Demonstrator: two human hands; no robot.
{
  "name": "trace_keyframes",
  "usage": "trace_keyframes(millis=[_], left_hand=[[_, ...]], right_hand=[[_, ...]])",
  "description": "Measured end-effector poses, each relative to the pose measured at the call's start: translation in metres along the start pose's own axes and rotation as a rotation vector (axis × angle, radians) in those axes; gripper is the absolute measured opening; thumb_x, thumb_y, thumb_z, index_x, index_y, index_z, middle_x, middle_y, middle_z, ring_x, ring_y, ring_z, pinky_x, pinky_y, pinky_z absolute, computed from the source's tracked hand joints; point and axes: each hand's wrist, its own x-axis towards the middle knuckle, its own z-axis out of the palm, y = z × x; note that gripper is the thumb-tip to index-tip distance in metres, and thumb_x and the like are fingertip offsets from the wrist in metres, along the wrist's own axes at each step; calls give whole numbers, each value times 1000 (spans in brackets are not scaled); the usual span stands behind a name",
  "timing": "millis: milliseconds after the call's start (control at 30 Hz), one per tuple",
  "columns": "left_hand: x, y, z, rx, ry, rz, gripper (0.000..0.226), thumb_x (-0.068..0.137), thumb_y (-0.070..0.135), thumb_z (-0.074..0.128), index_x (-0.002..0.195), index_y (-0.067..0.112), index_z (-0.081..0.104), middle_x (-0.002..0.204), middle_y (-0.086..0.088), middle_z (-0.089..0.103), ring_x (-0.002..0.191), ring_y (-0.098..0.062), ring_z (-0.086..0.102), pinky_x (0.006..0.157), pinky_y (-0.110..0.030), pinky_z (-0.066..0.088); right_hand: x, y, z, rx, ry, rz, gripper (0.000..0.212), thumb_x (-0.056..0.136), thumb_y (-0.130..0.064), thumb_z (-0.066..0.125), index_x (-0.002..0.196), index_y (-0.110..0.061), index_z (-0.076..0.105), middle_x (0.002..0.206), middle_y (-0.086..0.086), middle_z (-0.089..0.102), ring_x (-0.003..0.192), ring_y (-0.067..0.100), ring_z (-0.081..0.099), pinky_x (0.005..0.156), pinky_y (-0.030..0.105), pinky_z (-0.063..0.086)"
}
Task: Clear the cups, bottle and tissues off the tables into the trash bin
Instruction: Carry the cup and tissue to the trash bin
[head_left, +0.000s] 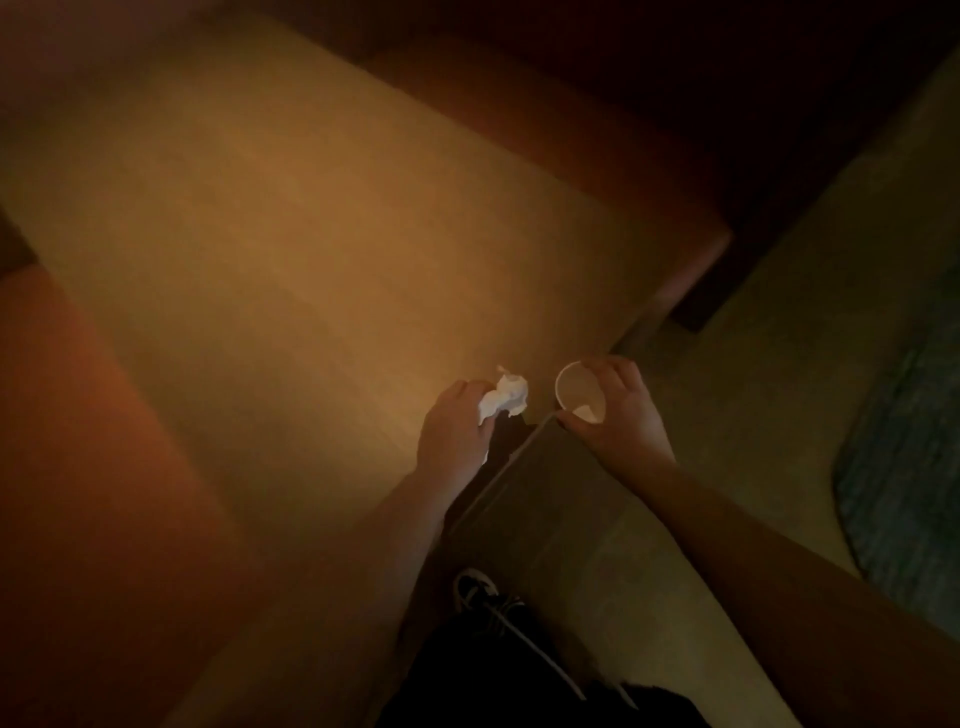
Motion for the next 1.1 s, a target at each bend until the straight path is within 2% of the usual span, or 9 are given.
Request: trace_keyframes(millis=[133,267,433,533,700,833,1000,1100], left_hand=[[0,75,38,-39,-84,137,25,94,23,59,117,14,59,104,0,61,88,-12,54,72,-23,40],[-25,174,95,-92,-188,327,19,94,25,58,110,16,61,104,-1,62,94,-15,57,75,-25,42],[-102,309,186,-112,-347,542,15,91,22,61,105,16,60,102,0,59,88,-14,54,73,-31,46],[-161,385,237,-130,-469,686,16,90,20,61,103,10,61,100,-7,58,88,-23,56,73,-39,48],[-266,487,304,-130,-669,919,22,90,19,61,111,13,62,106,-7,60,92,-26,59,77,-40,52],[-345,552,350,-152,-814,1104,17,91,18,60,106,13,63,103,-6,59,91,-23,57,76,-36,49],[-429,622,405,-146,-952,1281,17,91,18,60,107,15,62,102,-2,59,91,-19,56,77,-33,47],[-476,663,442,-149,-1008,1347,18,90,20,60,108,17,62,102,-1,60,90,-18,56,77,-36,49]], right_hand=[[-50,56,-64,26,162,134,66,71,-43,75,127,-31,43,127,-10,39,111,17,49,80,28,43],[-130,121,-133,-5,321,312,67,72,-46,75,128,-36,38,130,-13,36,112,15,47,79,26,42],[-271,203,-216,1,505,588,67,74,-45,74,132,-29,43,136,-8,37,118,19,46,88,30,46],[-363,241,-256,-9,621,744,66,75,-45,73,132,-27,44,137,-7,37,118,18,45,88,29,45],[-510,282,-299,-20,807,1007,71,76,-45,72,136,-25,41,138,-7,35,121,16,42,92,31,44],[-610,298,-320,-26,968,1188,69,77,-42,72,136,-22,42,140,-3,37,124,18,40,94,32,42],[-705,319,-341,-15,1117,1372,67,78,-37,73,135,-17,45,140,2,38,125,21,39,96,32,39],[-751,346,-354,-6,1183,1453,66,78,-35,73,135,-16,46,139,2,38,126,20,38,93,29,37]])
